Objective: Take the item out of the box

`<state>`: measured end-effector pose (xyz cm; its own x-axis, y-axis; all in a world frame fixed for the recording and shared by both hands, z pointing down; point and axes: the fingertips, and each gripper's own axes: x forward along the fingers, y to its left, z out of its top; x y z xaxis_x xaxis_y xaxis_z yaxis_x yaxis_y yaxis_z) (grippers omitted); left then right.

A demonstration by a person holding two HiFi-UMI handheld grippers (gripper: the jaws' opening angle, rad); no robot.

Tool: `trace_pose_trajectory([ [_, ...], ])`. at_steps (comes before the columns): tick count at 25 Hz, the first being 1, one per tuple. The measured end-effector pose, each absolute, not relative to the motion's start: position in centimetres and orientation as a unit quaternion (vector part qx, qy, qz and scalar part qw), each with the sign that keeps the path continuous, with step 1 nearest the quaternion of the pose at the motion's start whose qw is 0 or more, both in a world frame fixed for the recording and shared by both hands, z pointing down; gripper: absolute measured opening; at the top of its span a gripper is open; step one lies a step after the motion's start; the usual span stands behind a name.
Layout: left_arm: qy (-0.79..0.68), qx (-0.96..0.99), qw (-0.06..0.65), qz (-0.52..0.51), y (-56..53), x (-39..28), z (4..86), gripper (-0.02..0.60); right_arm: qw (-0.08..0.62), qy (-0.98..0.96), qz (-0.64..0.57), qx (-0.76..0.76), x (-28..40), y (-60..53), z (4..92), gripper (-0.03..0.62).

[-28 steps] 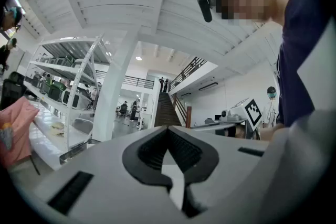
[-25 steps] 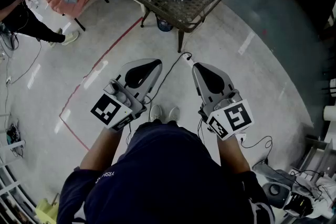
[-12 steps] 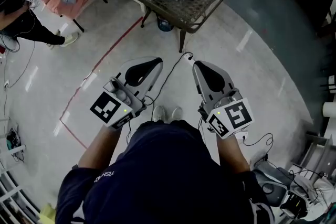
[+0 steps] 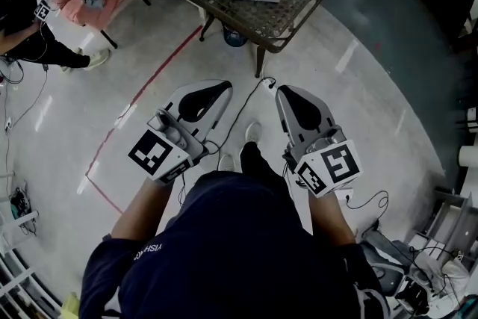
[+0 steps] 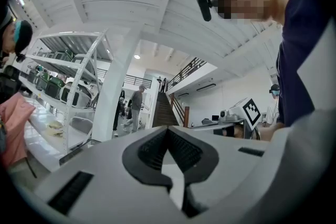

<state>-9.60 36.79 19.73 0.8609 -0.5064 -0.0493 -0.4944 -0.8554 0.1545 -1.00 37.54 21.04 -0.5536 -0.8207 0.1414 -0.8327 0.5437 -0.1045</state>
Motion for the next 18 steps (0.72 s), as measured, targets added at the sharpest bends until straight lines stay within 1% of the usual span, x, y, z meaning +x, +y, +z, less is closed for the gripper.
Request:
trace_pose_trajectory([
  [11,-0.284,0.955,0.076,-0.031,27.0,-5.7,21.2,0.006,0.039,-0.887,0.088,0.451,2.7,27.2,22.5,0.025],
  [18,-0.301,0.950,0.078,-0.022,19.4,-1.6,21.4,0.006,0.045,-0.896,0.096,0.430,6.2,19.6,23.1,0.025],
])
